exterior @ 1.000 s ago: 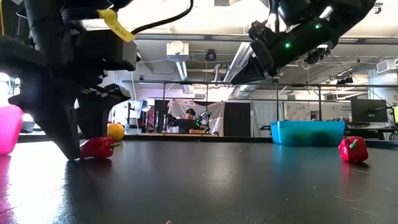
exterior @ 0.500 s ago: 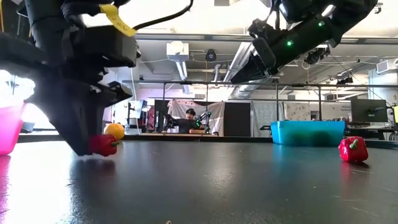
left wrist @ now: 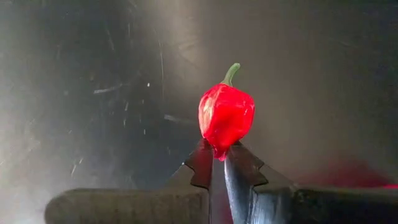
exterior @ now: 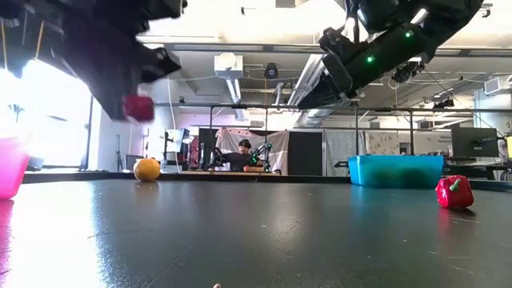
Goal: Sort produce into baskets
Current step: Put the red chili pepper into the red bin
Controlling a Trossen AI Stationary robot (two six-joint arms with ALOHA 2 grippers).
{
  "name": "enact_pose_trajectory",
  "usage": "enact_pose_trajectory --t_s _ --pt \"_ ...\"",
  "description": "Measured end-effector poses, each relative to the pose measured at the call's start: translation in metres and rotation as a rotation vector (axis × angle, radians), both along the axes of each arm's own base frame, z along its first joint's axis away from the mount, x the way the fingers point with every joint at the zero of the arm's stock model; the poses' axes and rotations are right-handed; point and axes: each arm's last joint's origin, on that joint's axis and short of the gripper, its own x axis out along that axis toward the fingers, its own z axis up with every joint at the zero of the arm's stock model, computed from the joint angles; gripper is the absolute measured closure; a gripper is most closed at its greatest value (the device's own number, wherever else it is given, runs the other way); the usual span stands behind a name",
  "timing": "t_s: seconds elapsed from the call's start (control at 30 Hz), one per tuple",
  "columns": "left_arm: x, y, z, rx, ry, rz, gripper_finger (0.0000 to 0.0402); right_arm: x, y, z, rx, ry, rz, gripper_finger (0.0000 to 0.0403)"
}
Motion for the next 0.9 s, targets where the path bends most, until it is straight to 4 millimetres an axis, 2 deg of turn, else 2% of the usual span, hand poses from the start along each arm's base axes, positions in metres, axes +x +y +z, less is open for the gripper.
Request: enact_pose_trajectory --t_s 0.27,0.5,0.7,0.9 --pt "-0.025 -0.009 0.039 -0.077 0.142 -0.025 0.0393 -0.001 0.0 -0.002 0.001 0.021 0.0 0.0403" --pt "-0.057 -0.028 0.047 -0.154 0.299 0.03 0.0392 -0.001 0.0 -0.003 0.019 0.025 -0.009 0.0403" --pt "-0.087 -0.053 0.03 -0.097 0.388 0.039 0.0394 -0.002 0.0 -0.003 0.021 0.03 -0.01 0.0403" --pt "-0.106 -0.074 0.004 -0.095 0.324 0.005 0.0396 -0.002 0.0 -0.003 0.021 0.03 -0.01 0.0403"
